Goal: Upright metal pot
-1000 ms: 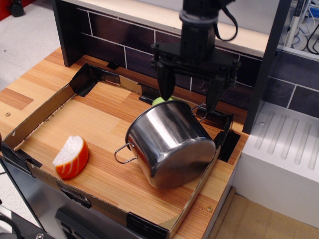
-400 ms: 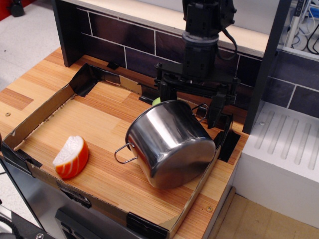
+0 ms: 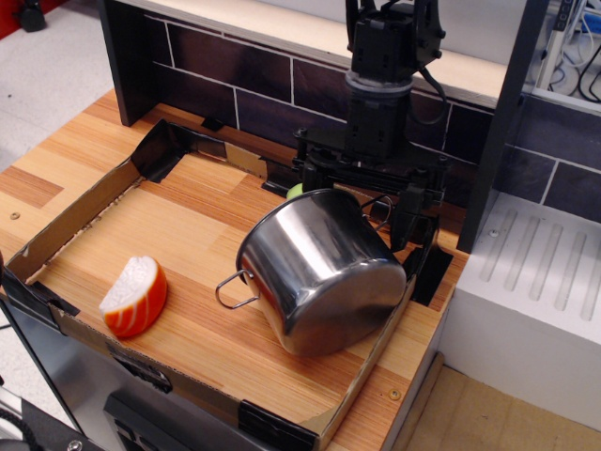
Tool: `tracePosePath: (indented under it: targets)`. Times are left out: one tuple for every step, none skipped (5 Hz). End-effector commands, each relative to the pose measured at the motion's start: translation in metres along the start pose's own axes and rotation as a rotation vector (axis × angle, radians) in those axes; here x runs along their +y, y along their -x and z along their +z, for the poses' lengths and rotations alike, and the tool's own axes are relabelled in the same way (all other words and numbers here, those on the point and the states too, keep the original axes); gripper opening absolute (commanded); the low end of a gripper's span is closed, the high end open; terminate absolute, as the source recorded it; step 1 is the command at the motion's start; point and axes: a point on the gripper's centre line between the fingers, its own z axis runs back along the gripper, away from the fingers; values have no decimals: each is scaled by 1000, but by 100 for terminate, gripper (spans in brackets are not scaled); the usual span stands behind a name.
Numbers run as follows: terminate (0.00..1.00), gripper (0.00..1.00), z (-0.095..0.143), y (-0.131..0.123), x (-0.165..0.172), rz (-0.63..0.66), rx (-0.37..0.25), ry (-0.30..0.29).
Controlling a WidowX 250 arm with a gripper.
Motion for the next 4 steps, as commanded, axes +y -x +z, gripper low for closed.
tracePosePath:
  targets:
    - [0,0,6,1,-5,-1,-13,39]
    - [0,0,4,4,-6,11,14,52]
    - [0,0,2,10,-7,14,7,37]
    - [0,0,4,17,-5,4,-64,-47]
